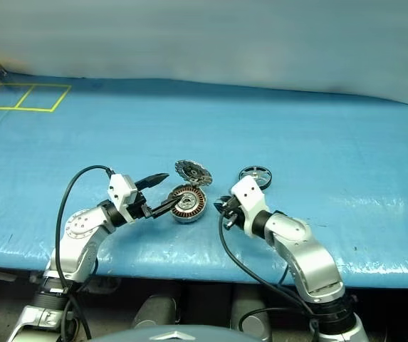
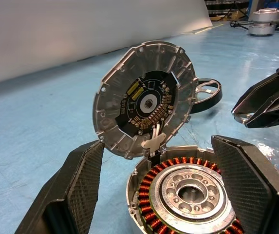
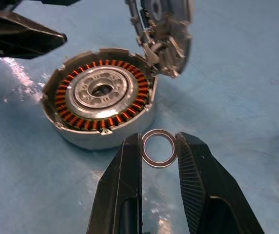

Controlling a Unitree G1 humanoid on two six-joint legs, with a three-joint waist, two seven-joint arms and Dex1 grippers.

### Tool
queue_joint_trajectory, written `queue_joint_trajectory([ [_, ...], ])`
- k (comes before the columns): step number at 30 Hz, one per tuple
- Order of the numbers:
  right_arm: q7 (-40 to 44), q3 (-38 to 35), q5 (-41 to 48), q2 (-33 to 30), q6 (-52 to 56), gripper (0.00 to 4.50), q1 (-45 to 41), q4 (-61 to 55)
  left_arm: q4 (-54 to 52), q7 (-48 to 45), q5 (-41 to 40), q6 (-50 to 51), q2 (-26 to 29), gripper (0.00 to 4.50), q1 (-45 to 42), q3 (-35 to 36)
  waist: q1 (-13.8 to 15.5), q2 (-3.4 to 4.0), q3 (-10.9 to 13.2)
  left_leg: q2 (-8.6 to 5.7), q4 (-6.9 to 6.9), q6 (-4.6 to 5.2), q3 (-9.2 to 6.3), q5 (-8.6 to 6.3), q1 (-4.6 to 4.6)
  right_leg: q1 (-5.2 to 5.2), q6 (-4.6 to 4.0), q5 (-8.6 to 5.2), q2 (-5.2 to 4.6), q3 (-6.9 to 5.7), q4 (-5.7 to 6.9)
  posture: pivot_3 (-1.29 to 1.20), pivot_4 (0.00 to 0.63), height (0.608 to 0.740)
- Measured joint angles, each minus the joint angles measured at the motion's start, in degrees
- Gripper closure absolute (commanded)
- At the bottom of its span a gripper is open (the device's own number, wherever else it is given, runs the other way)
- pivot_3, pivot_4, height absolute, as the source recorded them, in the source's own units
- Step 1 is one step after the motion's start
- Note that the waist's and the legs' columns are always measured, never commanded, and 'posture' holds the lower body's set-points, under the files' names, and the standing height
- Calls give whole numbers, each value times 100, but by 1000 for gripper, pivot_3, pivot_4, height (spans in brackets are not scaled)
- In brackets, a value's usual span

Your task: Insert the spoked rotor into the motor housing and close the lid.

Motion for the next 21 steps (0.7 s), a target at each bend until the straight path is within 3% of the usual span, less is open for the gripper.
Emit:
queue_joint_trajectory([
  [21, 59, 940, -114, 379, -516, 3844, -1051, 1209, 117, -162, 254, -748, 55, 637, 597, -142, 27, -1, 0, -2, -16, -1, -7, 0, -2, -4, -4, -2, -1, -6, -7, 0, 150, 740],
])
